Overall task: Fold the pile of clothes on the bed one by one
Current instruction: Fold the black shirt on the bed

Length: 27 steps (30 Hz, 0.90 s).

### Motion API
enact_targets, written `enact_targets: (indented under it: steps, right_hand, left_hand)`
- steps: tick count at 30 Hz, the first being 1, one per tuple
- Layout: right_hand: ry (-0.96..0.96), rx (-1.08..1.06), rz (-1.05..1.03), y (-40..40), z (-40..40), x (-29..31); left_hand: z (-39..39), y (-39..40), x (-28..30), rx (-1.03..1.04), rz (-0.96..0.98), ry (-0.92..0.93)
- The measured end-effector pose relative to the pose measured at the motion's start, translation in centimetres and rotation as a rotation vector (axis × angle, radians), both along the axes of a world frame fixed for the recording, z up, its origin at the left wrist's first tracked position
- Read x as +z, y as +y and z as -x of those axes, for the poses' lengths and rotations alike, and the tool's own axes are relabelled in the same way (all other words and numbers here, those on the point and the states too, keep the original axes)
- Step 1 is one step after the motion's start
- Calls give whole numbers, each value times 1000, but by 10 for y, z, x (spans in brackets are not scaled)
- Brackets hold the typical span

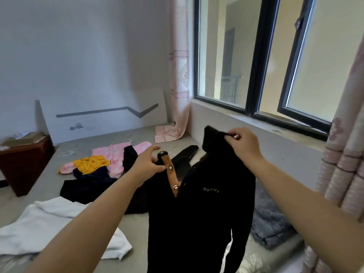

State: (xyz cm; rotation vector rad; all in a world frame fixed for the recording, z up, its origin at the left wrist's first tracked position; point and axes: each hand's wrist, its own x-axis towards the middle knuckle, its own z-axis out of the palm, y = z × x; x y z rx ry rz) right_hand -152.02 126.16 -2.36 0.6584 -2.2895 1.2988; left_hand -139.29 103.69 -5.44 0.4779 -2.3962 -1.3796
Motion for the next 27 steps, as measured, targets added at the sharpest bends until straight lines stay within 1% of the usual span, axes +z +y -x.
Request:
enact_targets:
  steps: [2, 4, 5, 6, 7, 8, 10, 11, 12, 15, 18, 20, 22, 24, 25, 26, 27]
  right_hand:
    - [-151, 53, 300, -2, 2, 7]
    - [-282, 100, 498, 1, 9, 12]
    - [-324, 124, 544, 3, 12, 14]
    - [-353, 147, 577, 5, 13, 16]
    - [-372, 166, 611, 6, 15, 17]
    - [-385, 183, 645, 7, 15, 17]
    - [-415, 218, 678, 8, 15, 17]
    - [-434, 240, 681, 8, 15, 17]
    - [-457, 270, 690, 8, 15, 16]
    - [-535, 372, 733, 9, 16, 17]
    - [-553, 426, 705, 11, 16, 21]
    - [-535, 440, 642, 12, 16, 22]
    - [-505, 422, 523, 15, 15, 22]
    - [-467, 390, 419, 19, 15, 21]
    - [-450, 370, 381, 23, 15, 19]
    - [-418, 350, 347, 27, 14, 19]
    - [-385, 337, 309, 31, 12, 18]
  left_hand:
    - [3, -1, 0, 4, 48, -179]
    - [1, -5, -6, 4, 50, -435]
    - [-1, -7, -11, 9, -5, -545]
    - [-4, -9, -16, 4, -103, -611]
    - [-7, -9, -21, -13, -235, -611]
    - [-8, -7, -25, -36, -388, -532]
    - [-8, -5, -32, -90, -637, -245]
    - [-6, -3, -32, -126, -691, -124]
    - [-5, 0, -30, -164, -709, -47]
    - [0, 11, -21, -286, -661, 26]
    - [6, 17, -6, -399, -578, 88]
    - [9, 18, 1, -481, -545, 75]
    - [7, 17, 7, -491, -546, 27]
    - [6, 15, 8, -352, -547, 66]
    - [4, 11, 6, -231, -482, 132]
    - [1, 5, 6, -105, -355, 226]
    - [-4, -1, 5, -2, -184, 325]
